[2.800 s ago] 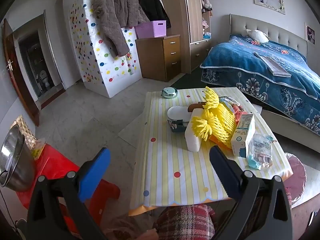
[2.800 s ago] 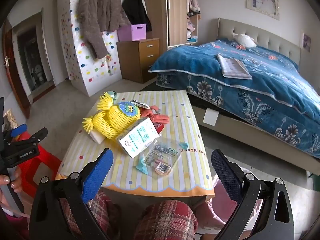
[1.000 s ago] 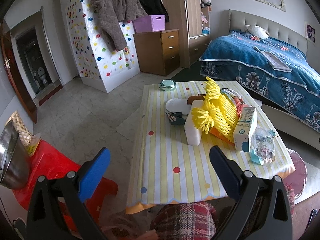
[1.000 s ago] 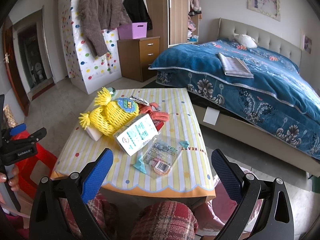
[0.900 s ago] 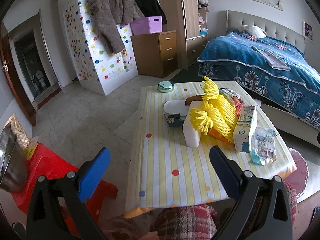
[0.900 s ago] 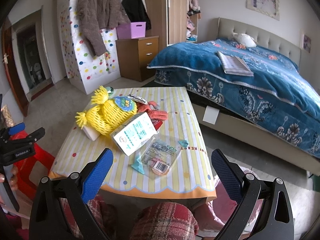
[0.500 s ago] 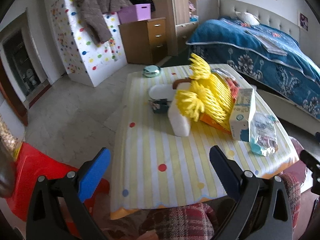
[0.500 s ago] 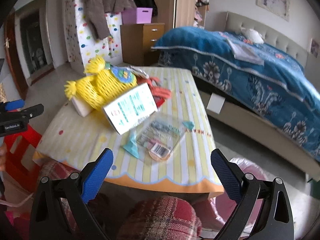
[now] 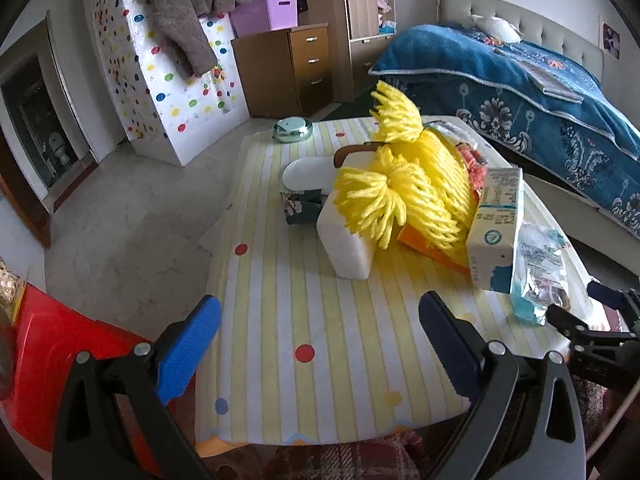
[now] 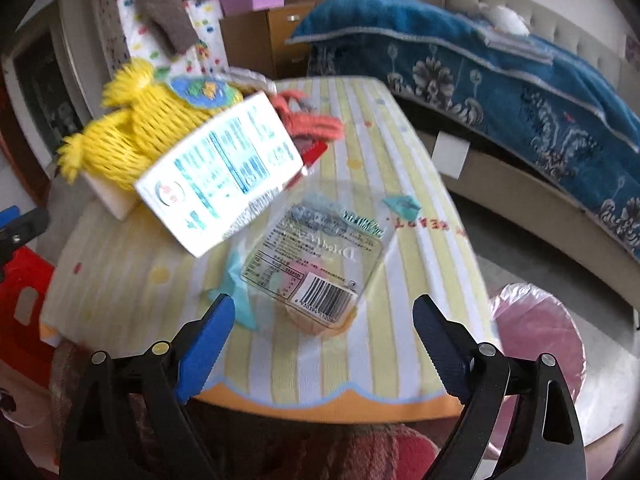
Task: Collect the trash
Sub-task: 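Reach the right gripper to the clear plastic bag and close on it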
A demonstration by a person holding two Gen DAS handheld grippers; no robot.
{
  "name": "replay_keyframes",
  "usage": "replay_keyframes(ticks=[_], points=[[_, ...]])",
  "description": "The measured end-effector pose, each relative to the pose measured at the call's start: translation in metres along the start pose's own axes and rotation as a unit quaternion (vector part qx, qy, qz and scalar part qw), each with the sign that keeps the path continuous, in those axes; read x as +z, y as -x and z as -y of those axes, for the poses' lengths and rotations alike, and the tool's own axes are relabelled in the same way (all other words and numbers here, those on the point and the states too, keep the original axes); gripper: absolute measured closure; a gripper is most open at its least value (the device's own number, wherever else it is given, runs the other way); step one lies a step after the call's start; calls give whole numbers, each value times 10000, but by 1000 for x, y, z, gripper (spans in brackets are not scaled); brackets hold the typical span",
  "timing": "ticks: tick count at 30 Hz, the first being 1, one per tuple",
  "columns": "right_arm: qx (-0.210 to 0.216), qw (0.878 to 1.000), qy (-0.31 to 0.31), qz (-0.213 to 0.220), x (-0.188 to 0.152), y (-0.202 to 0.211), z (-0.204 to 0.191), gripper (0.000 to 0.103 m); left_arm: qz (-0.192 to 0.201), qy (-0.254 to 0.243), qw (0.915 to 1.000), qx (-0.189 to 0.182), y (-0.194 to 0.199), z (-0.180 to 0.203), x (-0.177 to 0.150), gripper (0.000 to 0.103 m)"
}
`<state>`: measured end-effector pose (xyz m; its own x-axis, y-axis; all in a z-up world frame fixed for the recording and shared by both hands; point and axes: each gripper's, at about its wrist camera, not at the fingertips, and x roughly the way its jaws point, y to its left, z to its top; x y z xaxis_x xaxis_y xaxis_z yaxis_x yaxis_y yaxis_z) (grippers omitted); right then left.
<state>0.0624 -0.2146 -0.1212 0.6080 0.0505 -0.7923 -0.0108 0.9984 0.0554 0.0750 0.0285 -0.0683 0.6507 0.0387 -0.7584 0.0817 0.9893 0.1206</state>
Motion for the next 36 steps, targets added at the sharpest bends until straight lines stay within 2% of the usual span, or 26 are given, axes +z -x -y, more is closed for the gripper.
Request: replay_keyframes(ticks=[2,4,7,8,10,11,13,15,16,17,21,25,27,30,31,33,34,35,36], points=[[26,9999,-56,-125,0,-10,-2,12,-23,14,10000,-24,-2,0,0,7],[-109,9999,100,-42,1,-13,-6,12,-26,3,10000,-36,-2,2,0,7],[-77,9997,211,47,2,-12,-10,16,-20,4,10000,-73,-2,2,-1,7],[-41,9996,261,87,2,-9,-11,29,-8,6,10000,-88,-1,2,-1,7],[7,9996,276,87,2,-4,-12,46,21,-6,10000,-97,2,3,-2,7],[30,9995,308,69,1,-2,-12,48,38,-21,9999,-112,4,3,-3,7],[137,9995,293,6,0,3,-10,44,79,-47,9999,-113,9,4,-4,7],[240,9995,195,83,0,14,-5,31,129,-76,9998,-113,12,4,-4,7],[268,9993,138,222,3,21,-1,21,146,-79,9998,-111,13,4,-5,7],[252,9990,90,347,7,26,2,15,154,-69,9998,-96,13,4,-4,7],[94,9991,-157,390,30,20,11,14,131,-34,9999,-104,10,9,-1,7],[40,9993,-374,-1,50,-13,11,14,117,-51,9999,-99,6,10,1,7],[-64,9989,-399,-222,48,-24,10,14,104,-29,9999,-91,5,8,1,7],[-295,9995,-108,-103,42,-26,1,13,106,-12,9999,-81,3,5,1,7],[-289,9995,-123,-71,41,-24,2,15,104,-4,9999,-87,2,5,2,7],[-321,9994,-100,30,39,-20,0,31,105,23,9999,-111,1,3,1,7],[-376,9992,-82,99,38,-17,-1,55,106,31,9999,-124,1,3,1,7],[-436,9989,-35,139,36,-15,-3,73,104,28,9999,-133,1,4,1,7],[-470,9988,-15,149,36,-15,-4,79,112,17,9998,-145,1,4,0,7]])
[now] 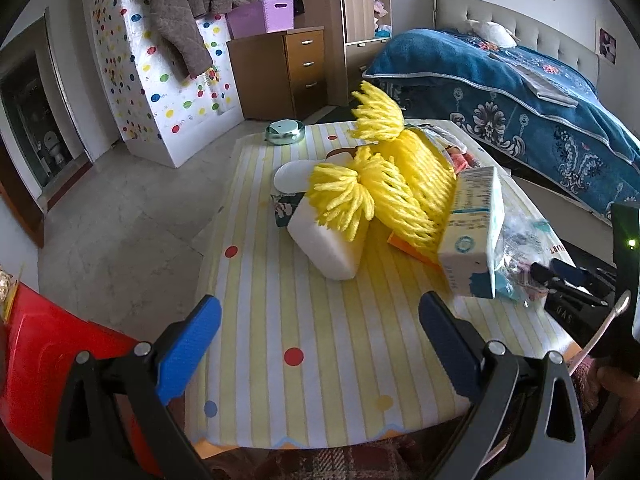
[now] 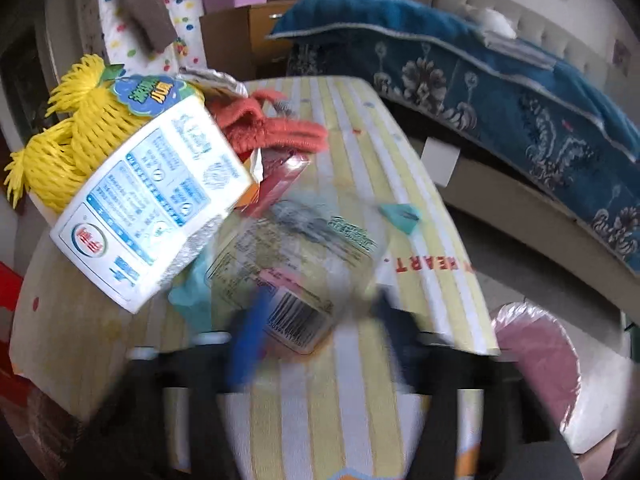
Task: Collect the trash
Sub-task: 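Reach the right gripper to the clear plastic bag and close on it, then grasp the white-and-blue carton with the left gripper while the right lifts the bag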
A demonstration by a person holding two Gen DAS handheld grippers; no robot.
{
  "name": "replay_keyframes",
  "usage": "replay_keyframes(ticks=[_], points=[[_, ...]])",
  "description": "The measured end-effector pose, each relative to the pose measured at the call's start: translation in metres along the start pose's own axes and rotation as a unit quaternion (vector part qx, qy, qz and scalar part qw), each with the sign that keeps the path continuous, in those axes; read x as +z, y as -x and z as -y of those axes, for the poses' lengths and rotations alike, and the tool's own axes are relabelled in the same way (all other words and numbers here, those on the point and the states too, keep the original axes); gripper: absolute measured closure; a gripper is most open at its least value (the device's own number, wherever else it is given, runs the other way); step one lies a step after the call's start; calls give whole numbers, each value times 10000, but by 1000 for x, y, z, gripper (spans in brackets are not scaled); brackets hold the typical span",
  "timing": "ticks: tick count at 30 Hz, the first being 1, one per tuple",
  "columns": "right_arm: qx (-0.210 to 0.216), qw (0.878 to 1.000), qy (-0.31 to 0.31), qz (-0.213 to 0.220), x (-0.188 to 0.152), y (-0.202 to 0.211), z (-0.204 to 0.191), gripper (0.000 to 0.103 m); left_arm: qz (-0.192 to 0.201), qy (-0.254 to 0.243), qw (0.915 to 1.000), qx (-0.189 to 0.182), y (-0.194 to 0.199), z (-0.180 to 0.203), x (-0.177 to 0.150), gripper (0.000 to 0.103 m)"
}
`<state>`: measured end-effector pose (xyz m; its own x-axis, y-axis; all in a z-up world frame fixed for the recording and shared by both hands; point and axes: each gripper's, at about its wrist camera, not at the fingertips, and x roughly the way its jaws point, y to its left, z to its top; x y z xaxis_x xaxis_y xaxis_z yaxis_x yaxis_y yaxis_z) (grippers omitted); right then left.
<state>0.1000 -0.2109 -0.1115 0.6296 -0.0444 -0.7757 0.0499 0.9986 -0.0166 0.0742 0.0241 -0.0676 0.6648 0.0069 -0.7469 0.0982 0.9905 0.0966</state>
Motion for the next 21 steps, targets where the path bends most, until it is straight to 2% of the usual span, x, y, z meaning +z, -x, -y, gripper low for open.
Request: replay_keyframes(ticks=[2,5,8,10,12,13,14,16,18,21], points=[[75,10000,11,2,-1,0,1,99,33,-28,10000,-36,3,1,-1,7],[365,9993,-117,13,-3,5,8,103,70,-83,9999,-45,8,3,-3,7],[377,9989,-222,188,-5,21,15,101,121,-101,9999,5,12,1,-4,7],[357,9991,-181,163,-7,27,16,95,141,-75,9999,44,13,-1,-4,7],[460,9987,-134,194,-11,36,12,70,156,-33,9998,71,14,-2,-4,7],[502,9984,-117,213,-12,38,10,42,159,-17,9998,87,14,-3,-4,7],[599,9978,-46,272,-15,43,4,29,159,-4,9998,95,14,-3,-3,7],[623,9976,106,280,-19,45,-8,27,157,14,9998,114,14,-4,-4,7],[633,9975,275,151,-22,40,-26,21,147,19,9998,108,14,-6,-4,7],[573,9982,195,-46,-23,26,-40,15,142,38,9998,107,13,-7,-6,7]])
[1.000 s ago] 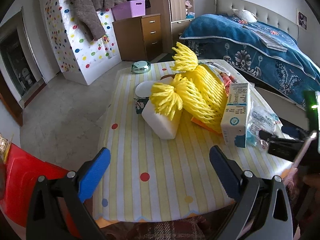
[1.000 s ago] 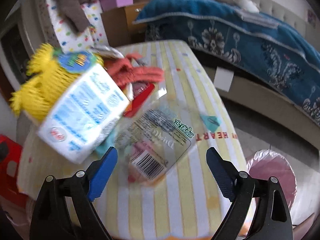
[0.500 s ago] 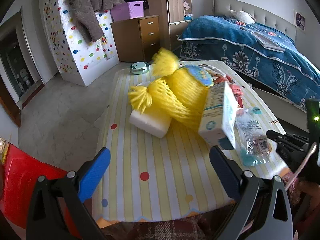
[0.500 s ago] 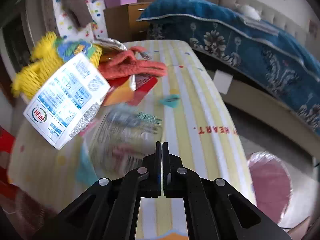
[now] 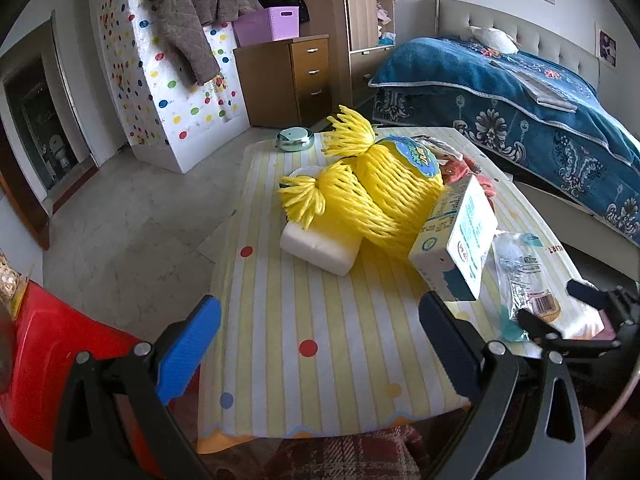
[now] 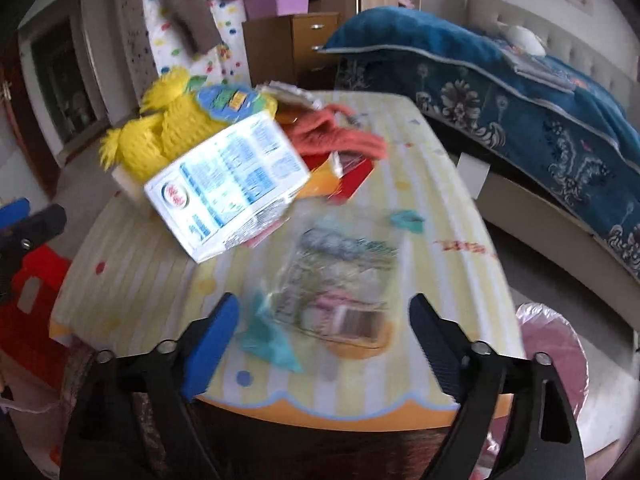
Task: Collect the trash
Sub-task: 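Grasp the white-and-blue carton with the left gripper while the right lifts the bag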
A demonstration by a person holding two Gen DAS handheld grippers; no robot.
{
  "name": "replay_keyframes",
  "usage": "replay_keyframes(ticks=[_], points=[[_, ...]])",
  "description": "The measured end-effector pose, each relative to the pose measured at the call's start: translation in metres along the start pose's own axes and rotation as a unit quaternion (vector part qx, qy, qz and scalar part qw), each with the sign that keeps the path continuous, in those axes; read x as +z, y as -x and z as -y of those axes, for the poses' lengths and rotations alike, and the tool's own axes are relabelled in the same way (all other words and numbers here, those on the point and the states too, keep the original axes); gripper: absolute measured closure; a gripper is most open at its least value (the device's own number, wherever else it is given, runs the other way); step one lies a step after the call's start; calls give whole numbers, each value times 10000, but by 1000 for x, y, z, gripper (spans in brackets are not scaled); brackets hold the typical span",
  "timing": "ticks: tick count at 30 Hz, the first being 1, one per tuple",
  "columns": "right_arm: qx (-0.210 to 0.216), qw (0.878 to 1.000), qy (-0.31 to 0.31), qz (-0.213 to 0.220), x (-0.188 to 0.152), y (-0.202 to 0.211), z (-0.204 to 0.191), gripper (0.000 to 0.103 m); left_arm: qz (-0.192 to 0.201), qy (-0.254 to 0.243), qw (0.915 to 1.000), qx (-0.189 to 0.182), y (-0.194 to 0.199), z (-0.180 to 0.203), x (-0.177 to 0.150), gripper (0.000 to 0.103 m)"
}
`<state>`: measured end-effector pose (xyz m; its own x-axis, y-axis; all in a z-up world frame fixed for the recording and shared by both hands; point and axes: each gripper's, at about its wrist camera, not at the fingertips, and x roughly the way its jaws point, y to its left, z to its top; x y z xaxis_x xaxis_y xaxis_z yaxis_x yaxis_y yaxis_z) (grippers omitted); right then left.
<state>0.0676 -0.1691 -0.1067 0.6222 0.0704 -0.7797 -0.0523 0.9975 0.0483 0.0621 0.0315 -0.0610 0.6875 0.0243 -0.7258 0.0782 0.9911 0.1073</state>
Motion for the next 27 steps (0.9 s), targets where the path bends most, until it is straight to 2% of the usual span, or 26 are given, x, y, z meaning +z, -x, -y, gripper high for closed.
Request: replay_keyframes(ticks=[3,4,6,7,8,9,10,11,13,15,17,22,25,27], points=[[-81,9993,-192,-321,-3,-18,-6,13,-20,33,10000,-24,-3,-3,-1,7],[-205,9993,-124,-282,-5,-20,-9,13,-22,38,10000,-32,-4,-4,-1,7],[-168,9998,-27,-140,-10,-18,-11,17,-17,53,10000,-49,-5,-7,-2,7],[-125,9998,36,-118,-11,-17,-12,26,-14,66,10000,-60,-5,-8,-2,7],[-75,9999,100,-97,-12,-14,-12,43,-15,77,9999,-64,-6,-9,-2,7],[-13,9998,135,-108,-13,-13,-13,49,-18,87,9999,-71,-6,-10,-2,7],[19,9998,190,-106,-14,-11,-14,61,-21,94,9999,-89,-7,-11,-2,7],[39,9997,225,-105,-16,-10,-14,69,-16,96,9999,-97,-7,-12,-3,7],[108,9996,251,-107,-20,-9,-13,78,-9,94,9999,-109,-6,-13,-4,7],[53,9995,277,-116,-23,-7,-12,103,-12,87,9999,-118,-5,-15,-6,7],[73,9995,281,-127,-26,-5,-9,103,5,75,9999,-127,-3,-15,-6,7],[-39,9982,416,432,-25,31,2,103,77,-72,9997,-206,1,-12,-2,7],[-8,9980,349,524,-23,47,14,102,122,-142,9995,-262,2,-6,2,7],[-62,9985,268,483,-24,45,21,80,159,-174,9993,-297,4,-1,3,7]])
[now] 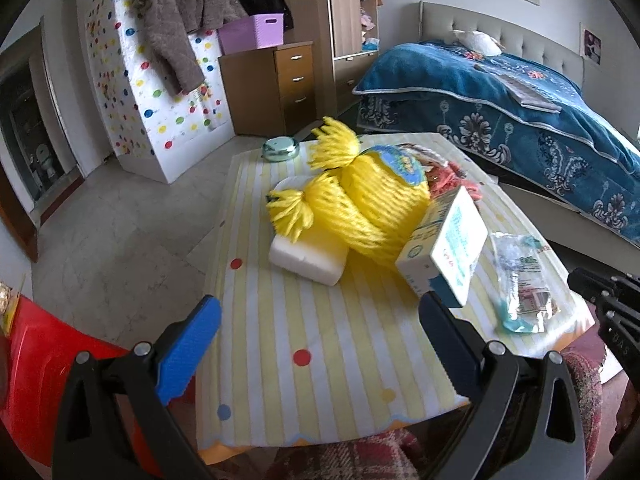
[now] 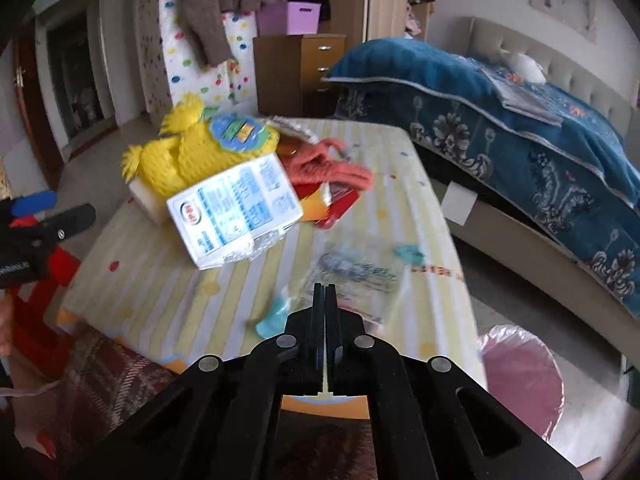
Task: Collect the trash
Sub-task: 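Grasp the white-and-blue carton with the left gripper while the right lifts the bag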
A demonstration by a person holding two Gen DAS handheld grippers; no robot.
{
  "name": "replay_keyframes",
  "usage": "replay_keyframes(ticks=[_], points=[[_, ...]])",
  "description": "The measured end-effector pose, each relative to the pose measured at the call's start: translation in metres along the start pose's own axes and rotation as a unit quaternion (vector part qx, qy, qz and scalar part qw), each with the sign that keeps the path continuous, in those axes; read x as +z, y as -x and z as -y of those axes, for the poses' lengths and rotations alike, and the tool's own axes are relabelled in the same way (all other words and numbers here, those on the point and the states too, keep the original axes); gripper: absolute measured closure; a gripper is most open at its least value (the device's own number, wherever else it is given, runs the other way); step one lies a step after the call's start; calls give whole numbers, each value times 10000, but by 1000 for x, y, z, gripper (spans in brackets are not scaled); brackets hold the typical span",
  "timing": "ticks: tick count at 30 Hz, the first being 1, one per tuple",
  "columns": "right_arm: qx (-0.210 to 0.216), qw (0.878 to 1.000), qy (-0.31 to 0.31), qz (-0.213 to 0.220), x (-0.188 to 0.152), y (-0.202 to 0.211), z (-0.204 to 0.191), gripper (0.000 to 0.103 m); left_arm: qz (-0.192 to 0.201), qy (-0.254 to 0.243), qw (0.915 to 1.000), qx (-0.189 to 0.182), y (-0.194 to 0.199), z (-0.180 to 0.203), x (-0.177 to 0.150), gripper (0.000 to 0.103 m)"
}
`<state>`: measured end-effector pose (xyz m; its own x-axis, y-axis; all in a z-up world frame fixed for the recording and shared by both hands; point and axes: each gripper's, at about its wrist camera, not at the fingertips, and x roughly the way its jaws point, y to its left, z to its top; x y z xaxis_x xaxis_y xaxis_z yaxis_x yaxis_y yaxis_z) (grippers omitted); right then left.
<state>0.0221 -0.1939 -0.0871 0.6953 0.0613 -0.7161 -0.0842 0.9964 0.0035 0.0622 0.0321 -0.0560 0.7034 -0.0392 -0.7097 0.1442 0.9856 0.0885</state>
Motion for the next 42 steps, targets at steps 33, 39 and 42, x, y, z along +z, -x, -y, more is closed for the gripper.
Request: replay_keyframes(ticks=[33,39,42], points=[[80,9965,-688,475,1,14,32,103,-144,-175,9995,-216,-9,14,-1,7],[-600,9928,-656,808,11,59,55,103,-271,-305,9974,-592,-26,36,12,11],[-646,9921,-719,795,8,64,66,103,-393,-447,9953,-769,-40,48,15,19]])
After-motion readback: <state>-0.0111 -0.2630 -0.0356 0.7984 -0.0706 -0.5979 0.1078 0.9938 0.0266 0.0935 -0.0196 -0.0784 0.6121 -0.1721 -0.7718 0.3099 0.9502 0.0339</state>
